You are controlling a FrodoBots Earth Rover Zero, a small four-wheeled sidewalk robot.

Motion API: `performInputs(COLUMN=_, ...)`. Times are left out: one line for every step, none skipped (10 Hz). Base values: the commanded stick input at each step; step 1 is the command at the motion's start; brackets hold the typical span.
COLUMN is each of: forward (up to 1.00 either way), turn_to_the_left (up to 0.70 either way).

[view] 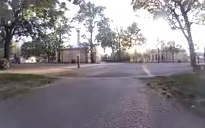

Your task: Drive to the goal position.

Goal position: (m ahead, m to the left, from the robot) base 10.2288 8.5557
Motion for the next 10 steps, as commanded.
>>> performInputs(forward=0.70, turn_to_the_left=0.00)
performInputs(forward=0.70, turn_to_the_left=0.00)
performInputs(forward=0.70, turn_to_the_left=0.00)
performInputs(forward=0.70, turn_to_the_left=0.00)
performInputs(forward=0.70, turn_to_the_left=0.00)
performInputs(forward=0.70, turn_to_the_left=0.00)
performInputs(forward=0.70, turn_to_the_left=0.00)
performInputs(forward=0.70, turn_to_the_left=0.00)
performInputs(forward=0.70, turn_to_the_left=0.00)
performInputs(forward=0.70, turn_to_the_left=0.00)
